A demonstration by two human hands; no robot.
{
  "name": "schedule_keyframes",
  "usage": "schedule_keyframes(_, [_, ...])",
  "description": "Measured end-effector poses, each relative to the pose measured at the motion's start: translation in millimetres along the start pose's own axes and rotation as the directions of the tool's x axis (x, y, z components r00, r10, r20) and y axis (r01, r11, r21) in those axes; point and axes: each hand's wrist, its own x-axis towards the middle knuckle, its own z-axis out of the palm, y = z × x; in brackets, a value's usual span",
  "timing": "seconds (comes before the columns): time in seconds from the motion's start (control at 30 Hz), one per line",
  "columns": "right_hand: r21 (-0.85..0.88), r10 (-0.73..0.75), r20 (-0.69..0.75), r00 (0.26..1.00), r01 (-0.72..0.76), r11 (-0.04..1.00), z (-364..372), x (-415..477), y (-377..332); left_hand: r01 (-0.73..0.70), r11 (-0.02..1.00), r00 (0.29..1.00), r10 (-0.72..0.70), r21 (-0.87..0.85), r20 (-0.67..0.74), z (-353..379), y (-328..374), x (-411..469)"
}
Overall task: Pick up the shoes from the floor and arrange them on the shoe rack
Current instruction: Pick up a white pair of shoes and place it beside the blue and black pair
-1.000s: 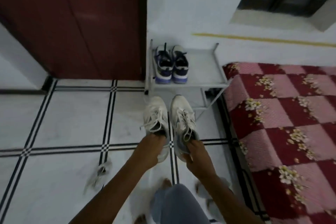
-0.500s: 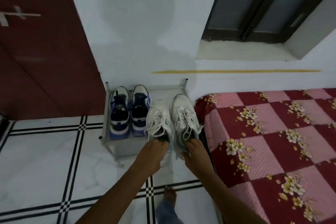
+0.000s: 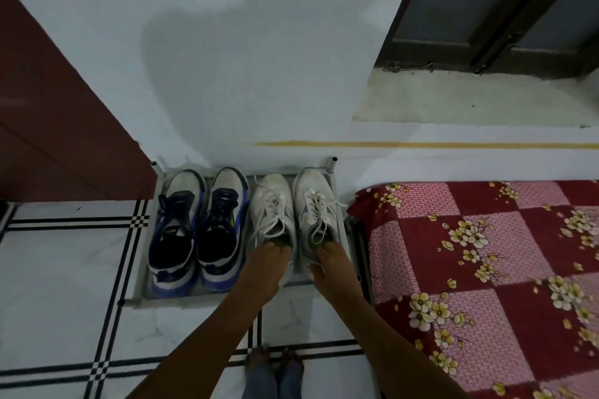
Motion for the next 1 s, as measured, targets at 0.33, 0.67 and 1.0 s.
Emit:
schedule_keyframes(0.33, [-0.008, 0.018, 0.101, 0.995, -0.018, 1.000, 11.0, 10.7, 20.6, -0.030, 0.999, 0.998, 0.032, 0.032, -0.052, 16.8, 8.8, 19.0])
schedule_keyframes(0.67, [-0.007, -0.083, 0.118, 0.989, 0.085, 0.996, 3.1, 16.8, 12.7, -0.029, 0.996, 0.992, 0.017, -0.090, -0.124, 36.4, 4.4, 22.1])
schedule_keyframes(1.0, [-0.051, -0.069, 0.214, 0.974, 0.082, 0.995, -3.7, 10.3, 6.9, -0.147, 0.985, 0.957, 0.119, -0.087, -0.265, 46.0, -6.7, 8.9])
